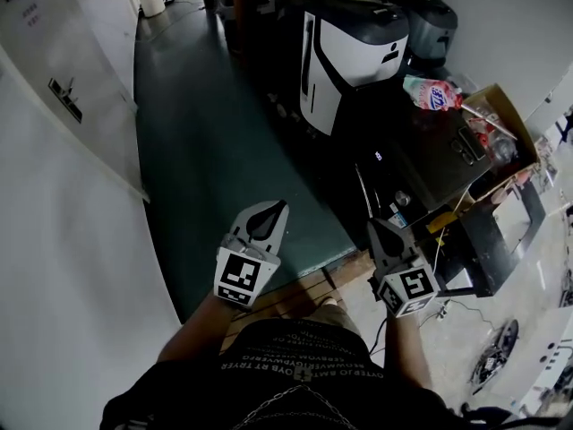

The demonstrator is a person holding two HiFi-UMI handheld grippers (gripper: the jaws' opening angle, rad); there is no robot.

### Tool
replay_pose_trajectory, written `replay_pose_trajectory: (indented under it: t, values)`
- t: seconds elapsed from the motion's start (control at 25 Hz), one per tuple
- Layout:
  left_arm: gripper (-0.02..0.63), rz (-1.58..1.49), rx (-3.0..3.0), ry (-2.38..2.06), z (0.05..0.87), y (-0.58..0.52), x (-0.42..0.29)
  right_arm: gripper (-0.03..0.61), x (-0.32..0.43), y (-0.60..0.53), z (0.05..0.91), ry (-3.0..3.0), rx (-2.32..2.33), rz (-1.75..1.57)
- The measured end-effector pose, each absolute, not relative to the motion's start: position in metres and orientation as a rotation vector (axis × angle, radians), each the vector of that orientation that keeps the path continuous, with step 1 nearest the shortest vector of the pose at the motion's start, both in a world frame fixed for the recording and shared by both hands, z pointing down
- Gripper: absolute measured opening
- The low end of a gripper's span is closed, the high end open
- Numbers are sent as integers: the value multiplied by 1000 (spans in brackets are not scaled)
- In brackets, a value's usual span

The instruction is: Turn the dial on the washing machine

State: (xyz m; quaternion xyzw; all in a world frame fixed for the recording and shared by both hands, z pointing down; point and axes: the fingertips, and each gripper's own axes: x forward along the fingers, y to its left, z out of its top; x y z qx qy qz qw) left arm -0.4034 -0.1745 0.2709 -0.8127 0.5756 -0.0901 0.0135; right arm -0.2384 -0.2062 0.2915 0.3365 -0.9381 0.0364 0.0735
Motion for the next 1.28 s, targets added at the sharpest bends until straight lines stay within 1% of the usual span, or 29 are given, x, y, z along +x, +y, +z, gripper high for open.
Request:
replay_pose_trajectory:
  t: [0.32, 0.72, 0.88, 1.08, 1.28]
  values:
    - [5, -281, -2645, 1689, 288, -202, -378, -3, -210, -212, 310, -2739, 1133, 187]
    - [5, -281, -2687, 1557, 273, -291, -296, -3, -141, -289, 297, -2732, 1222, 180]
    - [5, -308, -2679, 1551, 278, -320, -269, -3, -108, -315, 312, -2718, 1229, 204]
    - [5, -311, -2669, 1602, 290, -337, -258, -3, -92, -339, 337, -2703, 1202, 247]
    - [5, -354, -2670, 1623, 295, -342, -263, -3, -101, -348, 350, -2703, 1171, 299]
